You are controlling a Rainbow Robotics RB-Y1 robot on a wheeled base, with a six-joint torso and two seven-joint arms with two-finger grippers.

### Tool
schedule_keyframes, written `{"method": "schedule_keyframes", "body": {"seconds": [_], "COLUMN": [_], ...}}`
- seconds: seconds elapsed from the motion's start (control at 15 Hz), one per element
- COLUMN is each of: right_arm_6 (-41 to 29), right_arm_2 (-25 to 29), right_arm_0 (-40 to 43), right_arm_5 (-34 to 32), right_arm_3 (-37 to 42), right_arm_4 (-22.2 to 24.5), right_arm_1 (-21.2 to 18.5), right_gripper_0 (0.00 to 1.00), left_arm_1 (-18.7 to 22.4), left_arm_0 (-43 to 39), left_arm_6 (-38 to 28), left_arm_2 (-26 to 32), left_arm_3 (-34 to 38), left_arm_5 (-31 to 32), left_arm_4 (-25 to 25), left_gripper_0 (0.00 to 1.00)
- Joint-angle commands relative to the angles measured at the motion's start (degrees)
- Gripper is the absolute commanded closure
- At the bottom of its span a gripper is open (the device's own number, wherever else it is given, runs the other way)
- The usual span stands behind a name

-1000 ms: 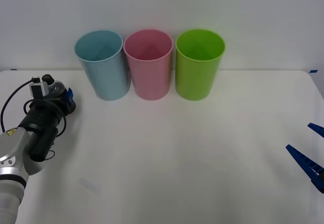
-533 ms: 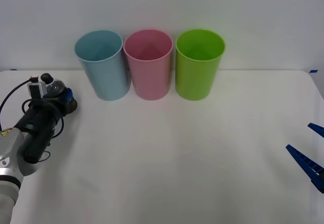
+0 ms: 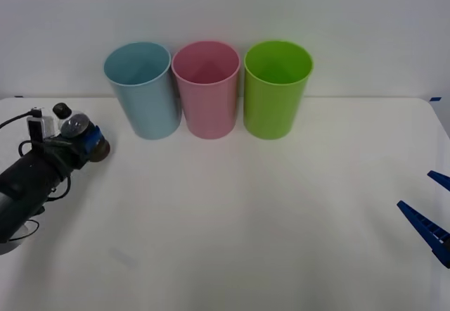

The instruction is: Grasp the object on the table and drop it into the matching bin: aluminum can to the light blue bin, PET bottle to the pink bin.

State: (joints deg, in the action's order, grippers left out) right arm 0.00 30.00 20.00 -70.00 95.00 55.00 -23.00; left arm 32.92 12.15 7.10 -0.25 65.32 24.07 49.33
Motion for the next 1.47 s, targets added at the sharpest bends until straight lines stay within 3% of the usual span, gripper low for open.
{"method": "schedule_keyframes", "body": {"seconds": [0.07, 0.67, 0.93, 1.2, 1.47], "right_arm_6": [0.0, 0.0, 0.0, 0.0, 0.0], "right_arm_2": [0.0, 0.0, 0.0, 0.0, 0.0], "right_arm_0": [0.0, 0.0, 0.0, 0.0, 0.0], "right_arm_5": [0.0, 0.0, 0.0, 0.0, 0.0], "right_arm_3": [0.0, 0.0, 0.0, 0.0, 0.0], "right_arm_4": [0.0, 0.0, 0.0, 0.0, 0.0], "right_arm_1": [0.0, 0.0, 0.0, 0.0, 0.0], "right_gripper_0": [0.0, 0.0, 0.0, 0.0, 0.0], "left_arm_1": [1.7, 2.85, 2.85, 4.87, 9.7], "left_arm_0": [-3.72, -21.47, -25.51, -21.73, -9.25], "left_arm_6": [0.02, -0.69, -1.48, -2.44, -2.88], "left_arm_2": [-0.01, 7.72, 8.34, 2.98, -8.89], "left_arm_3": [4.82, 30.75, 43.05, 48.76, 48.5], "left_arm_5": [1.59, 2.29, -3.6, -12.21, -22.4], "left_arm_4": [-2.57, -10.57, -12.15, -13.65, -17.42], "left_gripper_0": [1.0, 1.0, 1.0, 1.0, 1.0]}}
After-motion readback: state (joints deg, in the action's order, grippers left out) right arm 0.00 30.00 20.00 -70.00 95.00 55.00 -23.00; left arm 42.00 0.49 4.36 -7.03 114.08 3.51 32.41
